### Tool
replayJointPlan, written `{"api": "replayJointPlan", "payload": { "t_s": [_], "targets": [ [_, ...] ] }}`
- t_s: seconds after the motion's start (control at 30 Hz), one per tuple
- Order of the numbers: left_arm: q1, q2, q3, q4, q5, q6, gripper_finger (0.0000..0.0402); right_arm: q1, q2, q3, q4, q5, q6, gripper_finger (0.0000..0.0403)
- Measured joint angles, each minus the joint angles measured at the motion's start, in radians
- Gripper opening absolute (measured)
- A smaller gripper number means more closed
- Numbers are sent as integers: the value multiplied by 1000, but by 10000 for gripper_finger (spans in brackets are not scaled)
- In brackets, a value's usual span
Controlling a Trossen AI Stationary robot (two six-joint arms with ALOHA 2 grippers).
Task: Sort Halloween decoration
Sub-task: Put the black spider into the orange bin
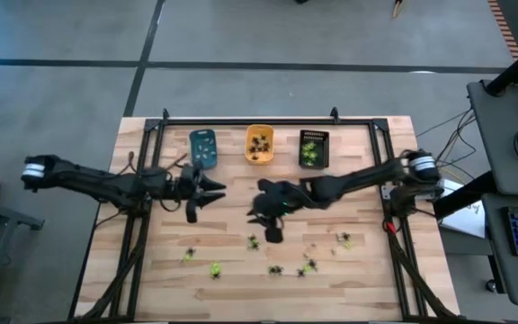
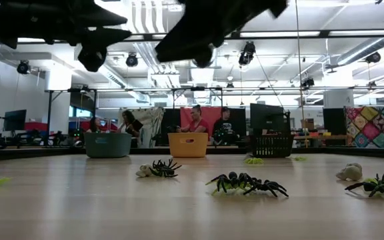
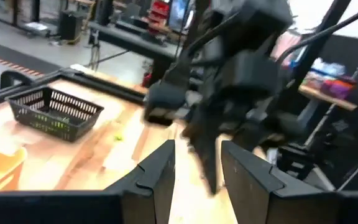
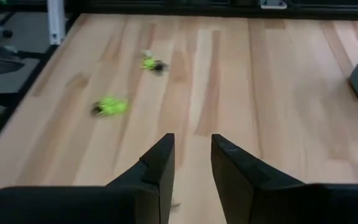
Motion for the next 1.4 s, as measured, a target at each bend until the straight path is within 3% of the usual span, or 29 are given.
{"api": "replayJointPlan", "payload": {
  "t_s": [0.27,0.57,0.87,1.0,1.2,1.4],
  "targets": [
    [-107,236,77,-12,-15,60,113,113,-129,-147,2,40,125,94],
    [-212,472,135,-4,-15,178,113,216,-142,-240,-19,27,337,79],
    [-226,669,207,-9,15,287,113,330,-142,-266,-291,21,569,68],
    [-228,735,231,-10,28,324,113,385,-142,-269,-321,30,596,67],
    [-230,799,267,-9,29,346,113,429,-142,-268,-342,151,585,60],
    [-228,821,282,-38,29,403,113,399,-163,-268,-333,383,345,52]
  ]
}}
